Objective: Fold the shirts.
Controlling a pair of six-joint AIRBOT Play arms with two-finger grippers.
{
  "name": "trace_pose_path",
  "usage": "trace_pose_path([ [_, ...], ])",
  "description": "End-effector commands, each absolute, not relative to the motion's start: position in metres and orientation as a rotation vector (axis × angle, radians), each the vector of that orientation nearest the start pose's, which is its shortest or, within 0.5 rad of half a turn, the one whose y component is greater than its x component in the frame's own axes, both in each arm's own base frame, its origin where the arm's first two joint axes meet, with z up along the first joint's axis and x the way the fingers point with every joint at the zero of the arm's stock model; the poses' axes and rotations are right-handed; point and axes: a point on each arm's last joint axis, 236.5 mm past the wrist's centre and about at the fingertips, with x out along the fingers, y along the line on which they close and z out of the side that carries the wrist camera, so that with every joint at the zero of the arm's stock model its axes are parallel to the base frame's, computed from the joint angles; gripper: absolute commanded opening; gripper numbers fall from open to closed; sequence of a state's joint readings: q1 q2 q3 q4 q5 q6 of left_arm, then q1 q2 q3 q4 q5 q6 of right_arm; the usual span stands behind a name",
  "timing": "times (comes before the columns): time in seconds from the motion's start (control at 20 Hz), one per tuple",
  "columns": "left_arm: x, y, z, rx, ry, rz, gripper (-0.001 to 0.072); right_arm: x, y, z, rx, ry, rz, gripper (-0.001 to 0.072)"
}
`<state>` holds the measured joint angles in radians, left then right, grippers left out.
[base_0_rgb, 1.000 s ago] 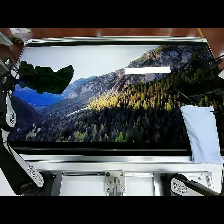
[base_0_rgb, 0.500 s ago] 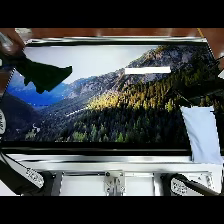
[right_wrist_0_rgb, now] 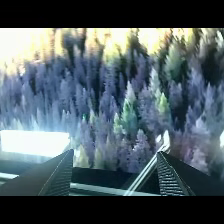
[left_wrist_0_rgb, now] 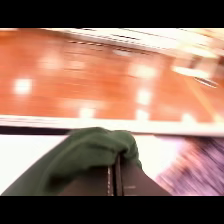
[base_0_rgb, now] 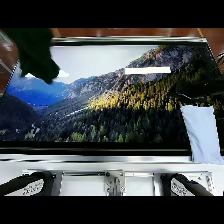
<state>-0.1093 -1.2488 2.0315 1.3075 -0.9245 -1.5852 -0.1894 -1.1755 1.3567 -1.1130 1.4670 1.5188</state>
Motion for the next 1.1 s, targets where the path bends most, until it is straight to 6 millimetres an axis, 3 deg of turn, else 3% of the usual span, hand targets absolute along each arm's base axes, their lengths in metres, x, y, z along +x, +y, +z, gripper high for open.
trace_pose_path([
  [0.0, 0.372, -0.194, 0.396, -0.129, 0.395, -0.55, 0.0029, 0.333, 0.04, 0.156, 0.275, 1.12, 0.289, 0.0636],
  [0.15, 0.345, -0.274, 0.286, -0.088, 0.688, -0.693, 0.003, 0.303, 0.039, 0.161, 0.209, 1.17, 0.305, 0.0636],
  [0.25, 0.331, -0.316, 0.212, -0.12, 0.831, -0.718, 0.003, 0.286, 0.034, 0.146, 0.196, 1.258, 0.29, 0.0636],
  [0.35, 0.32, -0.345, 0.144, -0.198, 0.955, -0.681, 0.003, 0.272, 0.036, 0.119, 0.221, 1.351, 0.298, 0.0635],
  [0.45, 0.315, -0.358, 0.1, -0.24, 1.053, -0.644, 0.0066, 0.265, 0.043, 0.086, 0.268, 1.408, 0.313, 0.0636],
  [0.5, 0.314, -0.359, 0.091, -0.244, 1.092, -0.638, 0.0398, 0.264, 0.047, 0.074, 0.281, 1.416, 0.332, 0.0636],
  [0.55, 0.317, -0.352, 0.088, -0.247, 1.113, -0.62, 0.0707, 0.263, 0.051, 0.064, 0.295, 1.422, 0.346, 0.0637],
  [0.65, 0.32, -0.315, 0.085, -0.169, 1.18, -0.589, 0.0707, 0.26, 0.053, 0.049, 0.299, 1.429, 0.362, 0.0638],
  [0.85, 0.321, -0.216, 0.065, -0.071, 1.357, -0.483, 0.0707, 0.252, 0.049, 0.007, 0.305, 1.516, 0.349, 0.0638],
  [0.95, 0.309, -0.196, 0.041, -0.119, 1.454, -0.466, 0.0707, 0.252, 0.058, -0.015, 0.374, 1.562, 0.372, 0.0638],
  [1.05, 0.294, -0.203, 0.01, -0.211, 1.513, -0.481, 0.0707, 0.259, 0.077, -0.03, 0.482, 1.583, 0.428, 0.0638],
])
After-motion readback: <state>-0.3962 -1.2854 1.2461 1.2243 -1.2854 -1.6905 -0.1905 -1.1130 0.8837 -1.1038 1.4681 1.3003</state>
